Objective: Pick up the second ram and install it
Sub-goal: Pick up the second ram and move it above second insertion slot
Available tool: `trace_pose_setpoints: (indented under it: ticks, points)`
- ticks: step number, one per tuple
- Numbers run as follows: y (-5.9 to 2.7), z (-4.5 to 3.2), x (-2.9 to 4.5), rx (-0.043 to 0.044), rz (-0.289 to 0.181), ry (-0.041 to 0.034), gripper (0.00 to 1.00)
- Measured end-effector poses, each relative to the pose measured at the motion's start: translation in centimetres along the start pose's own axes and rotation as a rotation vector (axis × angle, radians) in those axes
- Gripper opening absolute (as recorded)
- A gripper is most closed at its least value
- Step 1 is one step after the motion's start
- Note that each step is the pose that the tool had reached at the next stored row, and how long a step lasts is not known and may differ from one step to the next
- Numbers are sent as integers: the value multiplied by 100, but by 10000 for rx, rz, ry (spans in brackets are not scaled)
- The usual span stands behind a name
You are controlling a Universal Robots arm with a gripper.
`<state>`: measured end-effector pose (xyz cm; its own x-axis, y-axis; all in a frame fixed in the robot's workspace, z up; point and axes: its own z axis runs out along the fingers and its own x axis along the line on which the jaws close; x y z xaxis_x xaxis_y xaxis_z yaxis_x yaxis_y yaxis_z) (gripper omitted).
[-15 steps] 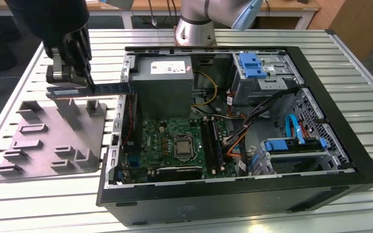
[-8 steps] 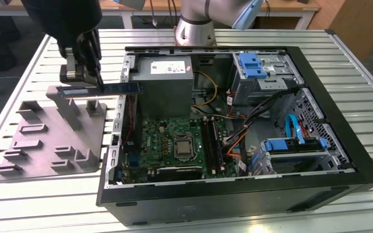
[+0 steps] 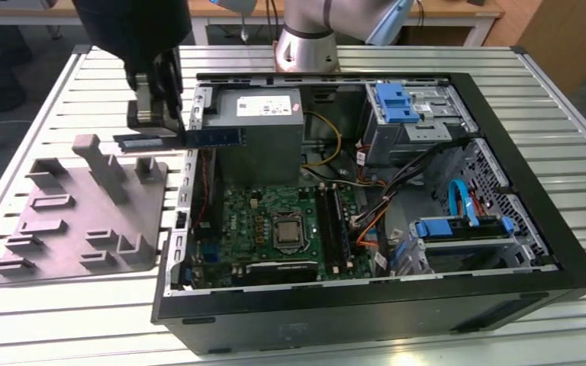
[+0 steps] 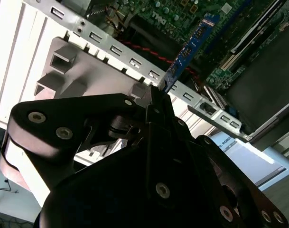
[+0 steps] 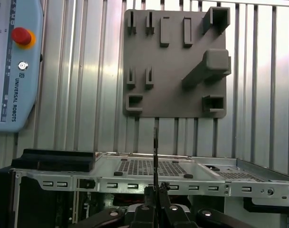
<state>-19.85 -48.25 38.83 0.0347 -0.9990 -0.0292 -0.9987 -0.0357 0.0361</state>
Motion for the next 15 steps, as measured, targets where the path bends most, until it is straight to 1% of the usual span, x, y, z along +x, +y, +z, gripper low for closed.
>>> trace_pose_setpoints:
  ticks: [6,15]
  points:
    - [-164,-3,3,-3,0,0,14]
    - [-381,-7,7,-6,0,0,14]
